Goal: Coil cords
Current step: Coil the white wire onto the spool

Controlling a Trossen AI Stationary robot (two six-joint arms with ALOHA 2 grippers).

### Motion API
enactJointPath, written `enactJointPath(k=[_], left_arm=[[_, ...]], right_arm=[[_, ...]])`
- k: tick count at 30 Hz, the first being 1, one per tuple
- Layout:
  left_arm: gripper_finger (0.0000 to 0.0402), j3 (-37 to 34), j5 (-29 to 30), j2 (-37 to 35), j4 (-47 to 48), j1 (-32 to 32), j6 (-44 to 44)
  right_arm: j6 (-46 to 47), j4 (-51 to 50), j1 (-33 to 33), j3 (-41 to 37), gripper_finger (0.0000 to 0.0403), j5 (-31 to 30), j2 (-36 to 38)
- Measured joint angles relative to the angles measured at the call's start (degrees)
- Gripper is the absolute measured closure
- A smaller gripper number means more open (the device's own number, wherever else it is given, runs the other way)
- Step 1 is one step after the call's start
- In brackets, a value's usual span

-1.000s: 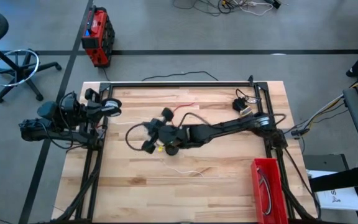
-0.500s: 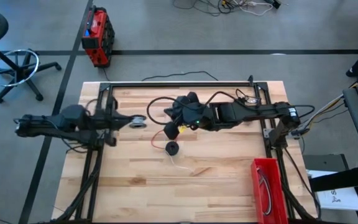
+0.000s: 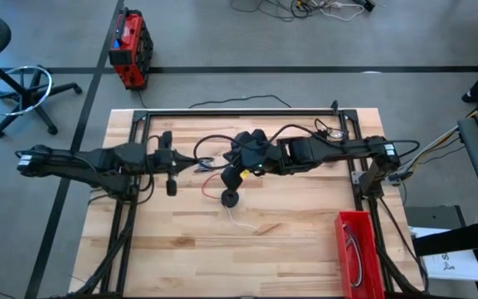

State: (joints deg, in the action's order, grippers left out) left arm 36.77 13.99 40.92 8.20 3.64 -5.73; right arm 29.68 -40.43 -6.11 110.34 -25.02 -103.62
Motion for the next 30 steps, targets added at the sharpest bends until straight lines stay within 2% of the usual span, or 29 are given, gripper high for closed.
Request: enactJointPath(k=[6,17,23,30], left_arm=[[0.0401,-0.3,-0.6,-1.6,0.2,0.0,-0.1],[0.0401,-0.1,-2.5,-1.3,3.9,-0.1,-1.3],[0.0401,0.0,6.4,2.3,3.8,-0.1,-0.8],[0.0401,1.7,20.5,8.4,3.2,-0.1,6.6]], right_arm=[[-0.2,-3.1,0.9,0.0,0.0403,-0.5,0.0],[-4.3,-1.0,1.9,2.2,0.0403,-0.7,0.3],[-6.8,3.8,1.1,3.7,0.0403,-0.2,0.3],[-1.1,4.9,1.2,3.5,0.0403,-0.2,-3.6]])
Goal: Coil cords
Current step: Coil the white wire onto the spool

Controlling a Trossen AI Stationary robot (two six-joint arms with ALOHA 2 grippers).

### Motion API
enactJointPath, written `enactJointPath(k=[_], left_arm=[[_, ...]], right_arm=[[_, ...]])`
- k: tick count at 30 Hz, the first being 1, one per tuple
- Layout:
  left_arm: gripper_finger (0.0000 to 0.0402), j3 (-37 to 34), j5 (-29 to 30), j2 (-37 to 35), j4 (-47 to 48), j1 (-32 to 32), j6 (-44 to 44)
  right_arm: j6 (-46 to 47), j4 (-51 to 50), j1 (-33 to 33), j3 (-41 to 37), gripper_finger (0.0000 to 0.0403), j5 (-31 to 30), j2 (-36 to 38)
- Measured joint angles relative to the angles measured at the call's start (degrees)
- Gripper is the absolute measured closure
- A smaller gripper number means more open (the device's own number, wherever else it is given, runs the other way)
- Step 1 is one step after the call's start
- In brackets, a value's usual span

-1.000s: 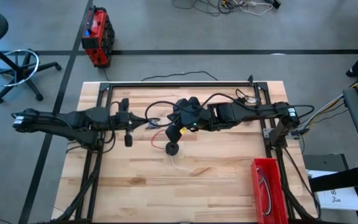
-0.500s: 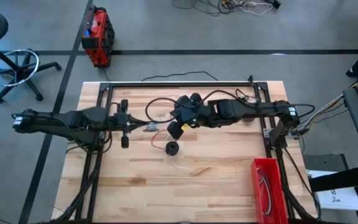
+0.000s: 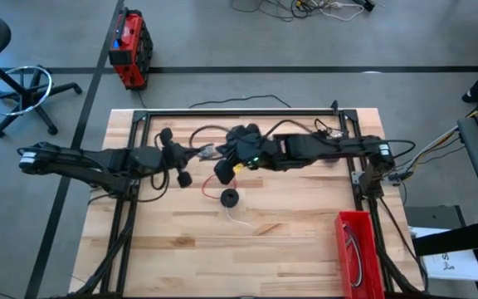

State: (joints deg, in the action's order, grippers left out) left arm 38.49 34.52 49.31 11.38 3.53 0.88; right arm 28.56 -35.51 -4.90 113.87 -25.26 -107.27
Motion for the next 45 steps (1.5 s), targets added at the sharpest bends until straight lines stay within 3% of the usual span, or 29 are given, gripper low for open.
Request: enactJointPath(k=[5,12,20,24,45], left_arm=[[0.0401,-0.6,9.8,3.4,-3.0,0.0,3.9],[0.0401,-3.4,11.0,2.6,-12.6,0.0,4.2],[0.0401,-9.5,2.7,-2.0,-26.5,0.0,4.8],[0.0401,-12.2,1.4,-3.9,-31.4,0.0,6.5],[0.0401,-12.8,-3.0,-10.7,-30.7,0.0,10.3]], right_arm=[[0.0,5.7,-0.1,-0.1,0.0403,4.2,-4.3],[0.3,8.0,-0.2,-0.1,0.0403,7.8,-10.2],[-0.1,10.0,-0.1,-0.1,0.0403,9.2,-14.7],[-1.4,12.1,-0.1,-0.1,0.0403,9.0,-16.0],[-5.2,12.9,-2.1,-1.4,0.0403,2.2,-17.5]])
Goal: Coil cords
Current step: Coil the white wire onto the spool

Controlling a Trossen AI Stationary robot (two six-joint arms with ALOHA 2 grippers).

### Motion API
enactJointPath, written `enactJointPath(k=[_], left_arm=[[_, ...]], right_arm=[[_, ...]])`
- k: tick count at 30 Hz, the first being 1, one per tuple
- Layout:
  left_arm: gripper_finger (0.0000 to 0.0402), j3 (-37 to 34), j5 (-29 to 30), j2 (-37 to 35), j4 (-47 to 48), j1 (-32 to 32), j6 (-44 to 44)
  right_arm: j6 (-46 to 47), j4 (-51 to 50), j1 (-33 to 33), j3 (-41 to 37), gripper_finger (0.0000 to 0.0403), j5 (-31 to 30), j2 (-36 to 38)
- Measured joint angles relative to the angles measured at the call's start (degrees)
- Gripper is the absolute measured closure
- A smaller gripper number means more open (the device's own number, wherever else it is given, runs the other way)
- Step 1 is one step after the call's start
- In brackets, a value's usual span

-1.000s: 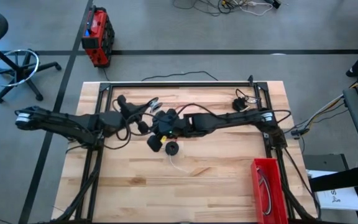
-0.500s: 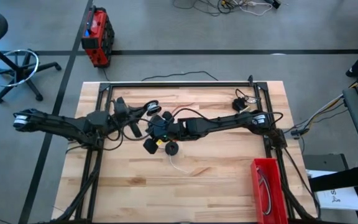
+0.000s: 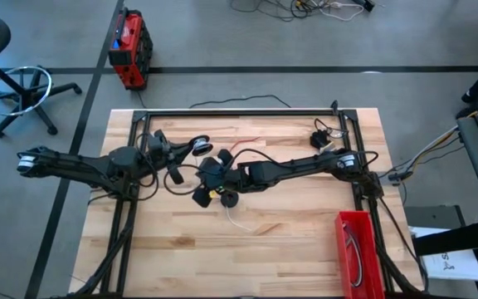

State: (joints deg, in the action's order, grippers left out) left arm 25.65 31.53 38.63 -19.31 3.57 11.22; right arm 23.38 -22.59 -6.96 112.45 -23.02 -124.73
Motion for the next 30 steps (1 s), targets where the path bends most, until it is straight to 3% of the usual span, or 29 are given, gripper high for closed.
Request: enactJointPath(k=[30], left_arm=[[0.0401,-0.1,-1.1,-0.3,0.9,0.0,0.9]], right_arm=[[-2.6,8.4,0.1,-3.7,0.0397,0.0,-1.0]])
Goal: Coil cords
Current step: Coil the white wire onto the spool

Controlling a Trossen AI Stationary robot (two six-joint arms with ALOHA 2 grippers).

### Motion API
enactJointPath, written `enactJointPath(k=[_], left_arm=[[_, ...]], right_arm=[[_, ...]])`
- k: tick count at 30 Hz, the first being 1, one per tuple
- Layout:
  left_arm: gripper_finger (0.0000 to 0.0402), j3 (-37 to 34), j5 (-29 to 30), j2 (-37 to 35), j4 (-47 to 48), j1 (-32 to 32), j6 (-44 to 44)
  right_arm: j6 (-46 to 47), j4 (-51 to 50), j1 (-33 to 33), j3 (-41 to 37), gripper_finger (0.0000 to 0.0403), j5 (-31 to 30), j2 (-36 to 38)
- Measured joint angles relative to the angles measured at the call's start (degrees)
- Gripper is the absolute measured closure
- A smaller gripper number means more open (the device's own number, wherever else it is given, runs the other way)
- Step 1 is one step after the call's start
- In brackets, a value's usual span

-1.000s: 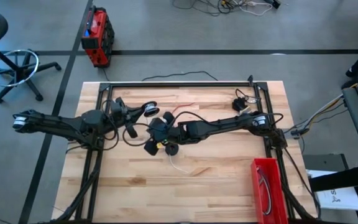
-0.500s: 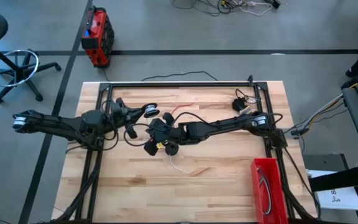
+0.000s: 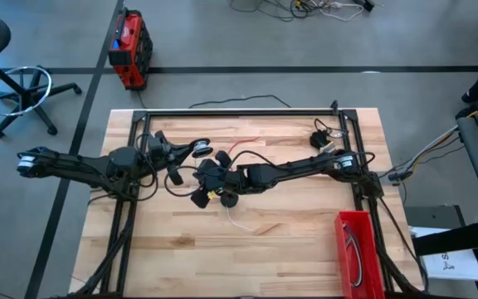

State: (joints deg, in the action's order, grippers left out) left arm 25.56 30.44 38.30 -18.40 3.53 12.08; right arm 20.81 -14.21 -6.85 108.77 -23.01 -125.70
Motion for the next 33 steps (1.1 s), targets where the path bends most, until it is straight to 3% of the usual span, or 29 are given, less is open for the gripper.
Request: enactJointPath(k=[4,11,21,24,28,33], left_arm=[[0.0401,1.4,1.6,-1.3,-5.8,-0.2,-2.0],[0.0401,5.8,0.3,-4.2,-1.9,-0.1,-8.3],[0.0401,6.6,-2.8,-13.1,5.6,0.0,-8.5],[0.0401,6.6,-4.0,-15.3,6.3,0.0,-8.5],[0.0401,6.4,-5.8,-17.3,6.9,0.0,-8.4],[0.0401,6.4,-6.0,-18.6,8.1,0.0,-8.1]], right_arm=[[-4.4,-2.4,-0.3,1.2,0.0376,0.0,-0.1],[-10.6,-2.2,0.2,8.7,0.0322,-2.2,0.9],[-18.5,-20.6,-2.5,21.3,0.0233,-5.0,0.9],[-19.0,-24.4,-2.9,20.9,0.0219,-5.6,0.8],[-16.6,-22.4,-2.7,15.3,0.0216,-6.7,0.2],[-16.0,-10.8,-2.5,7.3,0.0215,-7.0,-1.4]])
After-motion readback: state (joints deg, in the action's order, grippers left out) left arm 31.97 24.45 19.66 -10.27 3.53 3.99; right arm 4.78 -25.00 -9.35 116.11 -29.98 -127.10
